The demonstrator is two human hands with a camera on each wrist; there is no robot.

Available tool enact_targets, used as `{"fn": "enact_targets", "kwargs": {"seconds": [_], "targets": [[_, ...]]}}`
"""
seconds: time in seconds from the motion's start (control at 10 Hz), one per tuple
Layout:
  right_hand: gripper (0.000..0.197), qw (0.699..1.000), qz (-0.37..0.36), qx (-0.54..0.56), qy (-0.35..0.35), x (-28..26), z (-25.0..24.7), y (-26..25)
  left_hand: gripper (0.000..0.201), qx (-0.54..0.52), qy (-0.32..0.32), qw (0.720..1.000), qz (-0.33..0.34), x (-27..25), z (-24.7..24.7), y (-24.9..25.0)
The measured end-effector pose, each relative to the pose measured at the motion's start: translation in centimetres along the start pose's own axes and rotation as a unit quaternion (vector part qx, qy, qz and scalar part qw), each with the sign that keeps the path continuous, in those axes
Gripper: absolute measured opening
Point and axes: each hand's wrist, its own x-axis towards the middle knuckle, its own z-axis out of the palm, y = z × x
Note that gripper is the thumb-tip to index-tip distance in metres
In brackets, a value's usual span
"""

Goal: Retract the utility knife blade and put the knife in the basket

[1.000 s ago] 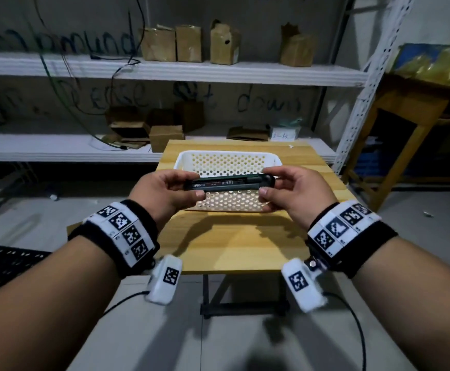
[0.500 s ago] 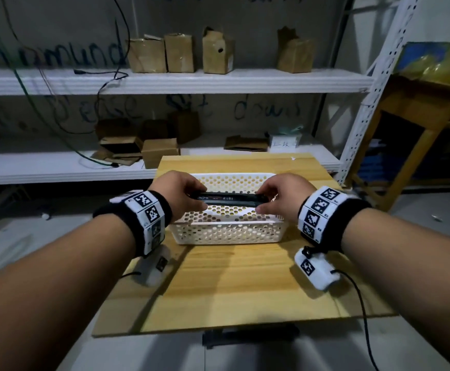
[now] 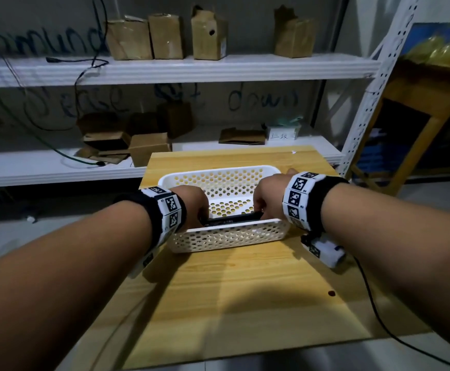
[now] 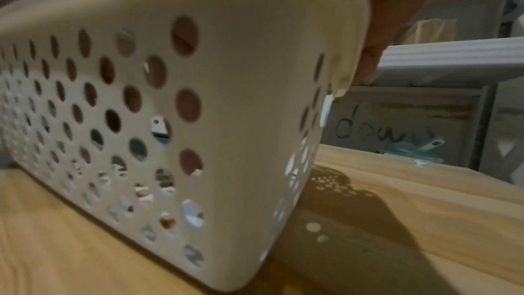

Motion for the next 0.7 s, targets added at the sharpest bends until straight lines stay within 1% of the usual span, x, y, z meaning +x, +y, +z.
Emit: {"fn": "enact_targets", "kwargs": {"seconds": [0.1, 0.2, 0.3, 0.4, 0.5, 0.6, 0.7], "targets": [[0.026, 0.998, 0.009, -0.051, -0.023, 0.2, 0.0, -0.3, 0.033, 0.029, -0.027, 0.999, 0.004, 0.9, 0.2, 0.4], [0.03, 0.996, 0.025, -0.066, -0.047, 0.2, 0.1, -0.7, 0.025, 0.059, -0.055, 0.997, 0.02, 1.3, 0.1, 0.5], [0.032, 0.995, 0.033, -0.077, -0.057, 0.3, 0.1, -0.8, 0.026, 0.076, -0.067, 0.994, 0.032, 1.1, 0.0, 0.4], [0.033, 0.996, 0.035, -0.07, -0.048, 0.0, 0.1, -0.6, 0.024, 0.078, -0.031, 0.996, 0.037, 0.5, 0.0, 0.3], [0.033, 0.999, 0.034, -0.014, -0.009, -0.6, 0.1, -0.3, 0.032, 0.015, 0.008, 1.0, 0.017, -0.3, -0.5, 0.0], [0.035, 0.998, 0.032, 0.056, 0.023, -1.3, 0.3, 0.1, 0.035, -0.039, 0.055, 0.998, 0.001, -1.3, -1.3, -0.4], [0.035, 0.995, 0.034, 0.078, 0.042, -2.5, -0.2, 0.3, 0.032, -0.057, 0.068, 0.996, -0.012, -2.6, -2.0, -0.4]]}}
